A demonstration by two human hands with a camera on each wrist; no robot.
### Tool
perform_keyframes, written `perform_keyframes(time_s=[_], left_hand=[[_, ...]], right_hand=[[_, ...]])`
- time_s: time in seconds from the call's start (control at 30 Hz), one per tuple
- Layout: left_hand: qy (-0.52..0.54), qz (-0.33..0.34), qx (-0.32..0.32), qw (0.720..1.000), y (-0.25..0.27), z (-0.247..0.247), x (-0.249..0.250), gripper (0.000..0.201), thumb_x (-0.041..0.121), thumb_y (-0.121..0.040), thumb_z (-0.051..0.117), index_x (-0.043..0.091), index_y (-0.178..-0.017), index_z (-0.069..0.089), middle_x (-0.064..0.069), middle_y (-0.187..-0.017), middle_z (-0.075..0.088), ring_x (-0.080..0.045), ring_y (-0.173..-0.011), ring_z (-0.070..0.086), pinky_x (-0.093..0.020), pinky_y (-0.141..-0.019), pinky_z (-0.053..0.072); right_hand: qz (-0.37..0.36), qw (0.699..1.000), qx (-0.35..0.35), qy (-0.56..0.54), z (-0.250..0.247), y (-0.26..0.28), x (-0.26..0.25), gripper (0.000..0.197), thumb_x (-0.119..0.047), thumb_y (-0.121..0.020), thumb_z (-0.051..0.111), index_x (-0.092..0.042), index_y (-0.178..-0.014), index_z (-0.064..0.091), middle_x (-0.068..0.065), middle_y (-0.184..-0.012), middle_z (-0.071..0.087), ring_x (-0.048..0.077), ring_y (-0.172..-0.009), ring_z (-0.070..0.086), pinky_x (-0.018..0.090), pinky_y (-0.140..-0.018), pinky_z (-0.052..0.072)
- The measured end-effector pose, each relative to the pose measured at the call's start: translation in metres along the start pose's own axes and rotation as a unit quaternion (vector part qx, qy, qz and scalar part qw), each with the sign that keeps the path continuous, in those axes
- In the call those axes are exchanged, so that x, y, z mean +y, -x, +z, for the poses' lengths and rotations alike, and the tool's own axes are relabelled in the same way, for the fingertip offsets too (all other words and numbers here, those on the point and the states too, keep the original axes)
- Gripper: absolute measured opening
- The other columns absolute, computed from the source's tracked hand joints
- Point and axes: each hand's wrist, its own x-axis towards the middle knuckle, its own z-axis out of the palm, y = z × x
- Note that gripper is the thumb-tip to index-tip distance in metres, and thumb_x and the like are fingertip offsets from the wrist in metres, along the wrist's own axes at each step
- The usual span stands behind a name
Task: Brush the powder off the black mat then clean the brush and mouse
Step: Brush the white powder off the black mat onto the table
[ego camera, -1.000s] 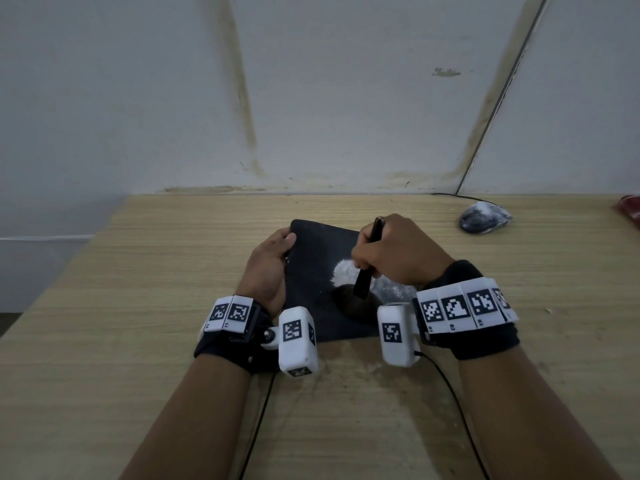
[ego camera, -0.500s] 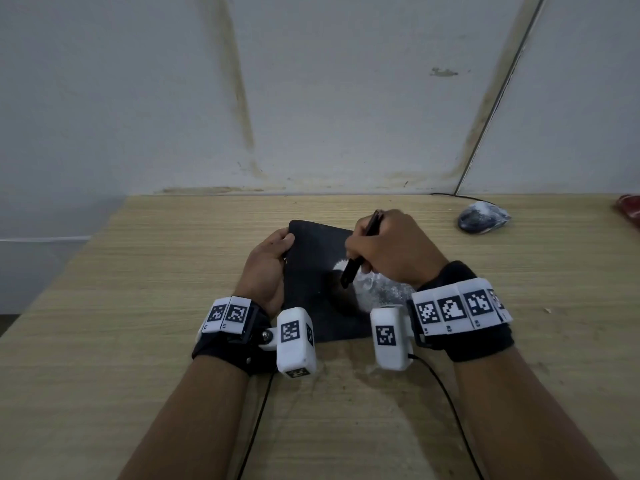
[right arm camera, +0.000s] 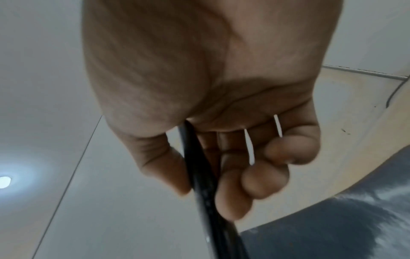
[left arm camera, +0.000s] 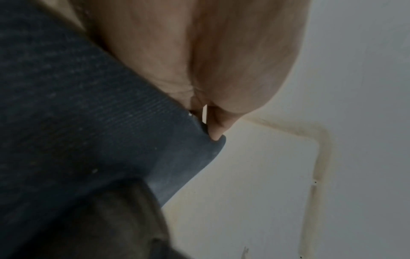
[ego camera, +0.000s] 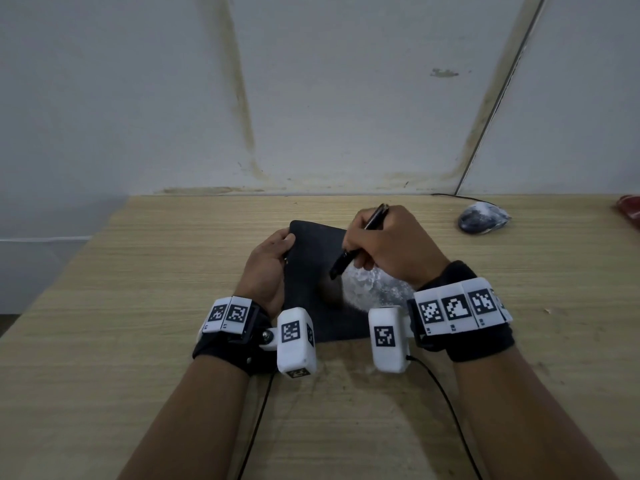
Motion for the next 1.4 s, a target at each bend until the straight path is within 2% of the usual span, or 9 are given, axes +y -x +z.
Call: perform_keyframes(time_s=[0.13,0.27,0.43,0.63,0.77,0.97,1.13,1.27,1.4], left_hand=[[0.027,-0.009,-0.019,0.999,0.0,0.0,0.0,0.013,0.011,-0.091,0.053,0.007,-0.096,0.065,-0.017,-0.089,0.064,-0.025,-0.075,0.064,-0.038,-0.075,0.053],[0.001,0.012,-0.002,1.0,-0.001,-0.003,-0.003,0.024,0.01,-0.099,0.043,0.006,-0.106,0.066,-0.018,-0.1,0.069,-0.031,-0.09,0.066,-0.049,-0.093,0.049],[-0.001,0.006,0.002,1.0,0.0,-0.004,-0.003,0.023,0.011,-0.1,0.044,0.006,-0.106,0.066,-0.016,-0.096,0.07,-0.03,-0.088,0.066,-0.045,-0.089,0.05],[0.014,0.009,0.002,1.0,-0.001,-0.003,-0.006,0.02,0.01,-0.093,0.05,0.007,-0.098,0.068,-0.016,-0.092,0.071,-0.03,-0.085,0.067,-0.044,-0.087,0.051],[-0.003,0.008,0.013,1.0,-0.002,-0.005,-0.007,0.024,0.01,-0.099,0.044,0.006,-0.108,0.067,-0.017,-0.099,0.071,-0.031,-0.09,0.067,-0.047,-0.092,0.051],[-0.001,0.003,0.016,1.0,-0.003,-0.006,-0.007,0.029,0.011,-0.1,0.044,0.002,-0.118,0.064,-0.023,-0.11,0.068,-0.036,-0.1,0.063,-0.053,-0.1,0.045],[-0.015,0.008,0.022,1.0,-0.004,-0.006,-0.007,0.026,0.01,-0.1,0.044,0.004,-0.114,0.065,-0.021,-0.106,0.07,-0.034,-0.098,0.066,-0.051,-0.099,0.048],[-0.023,0.005,0.012,1.0,-0.004,-0.004,-0.006,0.024,0.012,-0.1,0.045,0.006,-0.111,0.066,-0.017,-0.099,0.071,-0.032,-0.091,0.066,-0.046,-0.092,0.05],[-0.023,0.006,0.018,1.0,-0.003,-0.001,-0.006,0.03,0.012,-0.099,0.045,0.003,-0.121,0.064,-0.022,-0.113,0.068,-0.036,-0.105,0.063,-0.053,-0.102,0.044]], right_hand=[[-0.04,0.997,0.014,-0.059,0.009,0.001,-0.004,0.01,-0.012,-0.091,0.068,-0.011,-0.09,0.078,0.008,-0.074,0.076,0.027,-0.052,0.064,0.02,-0.048,0.047],[0.0,0.998,0.009,0.056,0.01,0.0,0.002,0.011,-0.018,-0.088,0.069,-0.016,-0.083,0.079,-0.006,-0.069,0.075,0.011,-0.051,0.068,0.021,-0.052,0.053],[-0.003,0.999,0.048,-0.012,0.003,0.0,0.0,0.01,-0.009,-0.087,0.068,-0.005,-0.08,0.074,0.01,-0.063,0.072,0.017,-0.049,0.065,0.02,-0.047,0.048],[-0.047,0.998,0.035,-0.02,0.011,0.001,0.001,0.01,-0.016,-0.091,0.069,-0.018,-0.096,0.077,0.001,-0.082,0.077,0.023,-0.052,0.069,0.02,-0.048,0.05],[-0.006,0.995,0.101,0.018,0.008,-0.001,0.005,0.011,-0.016,-0.088,0.067,-0.016,-0.079,0.074,0.003,-0.066,0.074,0.011,-0.048,0.064,0.02,-0.049,0.049],[-0.046,0.989,0.09,-0.104,0.009,-0.001,-0.001,0.009,-0.014,-0.091,0.067,-0.016,-0.093,0.076,0.007,-0.077,0.076,0.026,-0.051,0.066,0.027,-0.045,0.049],[-0.007,0.993,0.117,-0.011,0.013,-0.003,0.005,0.009,-0.018,-0.091,0.067,-0.019,-0.088,0.076,0.0,-0.078,0.076,0.006,-0.049,0.064,0.018,-0.049,0.049],[-0.019,0.982,0.184,-0.036,0.006,-0.004,0.004,0.01,-0.018,-0.09,0.066,-0.019,-0.084,0.075,0.0,-0.073,0.075,0.013,-0.048,0.064,0.022,-0.05,0.049],[-0.059,0.99,0.095,-0.087,0.009,-0.001,-0.001,0.011,-0.017,-0.092,0.068,-0.02,-0.099,0.076,0.001,-0.085,0.078,0.024,-0.049,0.068,0.02,-0.046,0.047]])
